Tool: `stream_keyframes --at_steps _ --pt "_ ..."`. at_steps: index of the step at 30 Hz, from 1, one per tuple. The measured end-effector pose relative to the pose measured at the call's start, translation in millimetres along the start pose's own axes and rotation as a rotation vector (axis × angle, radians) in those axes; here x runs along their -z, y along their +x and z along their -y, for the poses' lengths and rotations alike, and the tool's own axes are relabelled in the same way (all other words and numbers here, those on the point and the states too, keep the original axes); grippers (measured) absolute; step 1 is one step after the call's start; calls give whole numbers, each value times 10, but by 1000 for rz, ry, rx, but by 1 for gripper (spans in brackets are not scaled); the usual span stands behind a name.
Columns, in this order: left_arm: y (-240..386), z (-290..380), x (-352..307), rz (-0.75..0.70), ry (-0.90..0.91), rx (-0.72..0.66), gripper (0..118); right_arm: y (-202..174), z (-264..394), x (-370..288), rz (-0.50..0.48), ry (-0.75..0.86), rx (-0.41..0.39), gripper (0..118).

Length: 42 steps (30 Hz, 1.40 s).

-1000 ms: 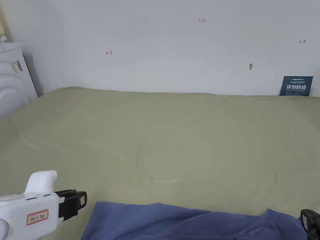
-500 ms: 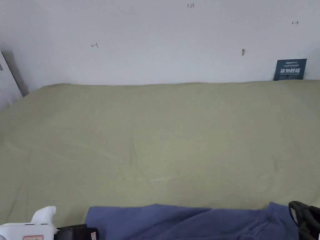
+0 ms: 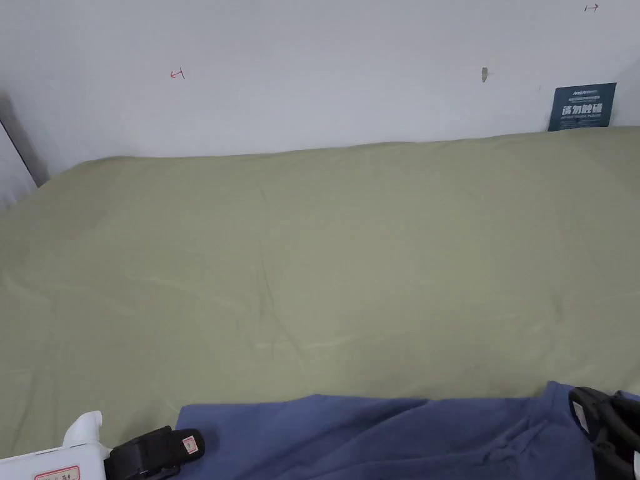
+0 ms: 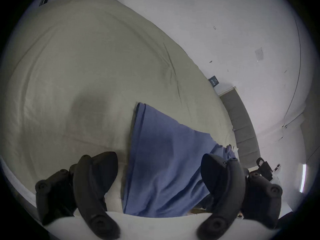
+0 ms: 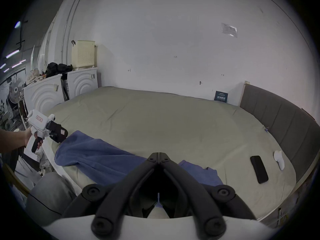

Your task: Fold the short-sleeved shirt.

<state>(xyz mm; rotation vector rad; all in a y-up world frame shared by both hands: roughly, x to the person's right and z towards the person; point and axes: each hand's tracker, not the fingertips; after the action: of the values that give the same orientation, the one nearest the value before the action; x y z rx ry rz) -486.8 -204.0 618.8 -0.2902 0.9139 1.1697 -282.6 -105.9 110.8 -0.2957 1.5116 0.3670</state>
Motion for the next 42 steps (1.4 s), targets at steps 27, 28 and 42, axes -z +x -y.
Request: stream_keyframes --at_steps 27,28,42 --pt "1418 -139 -114 160 21 261 7 195 -91 -396 32 80 52 0" --pt "1532 -115 -73 177 7 290 7 214 -91 -419 37 85 56 0" --pt "2623 375 967 272 -154 334 7 538 -38 -759 116 115 110 0"
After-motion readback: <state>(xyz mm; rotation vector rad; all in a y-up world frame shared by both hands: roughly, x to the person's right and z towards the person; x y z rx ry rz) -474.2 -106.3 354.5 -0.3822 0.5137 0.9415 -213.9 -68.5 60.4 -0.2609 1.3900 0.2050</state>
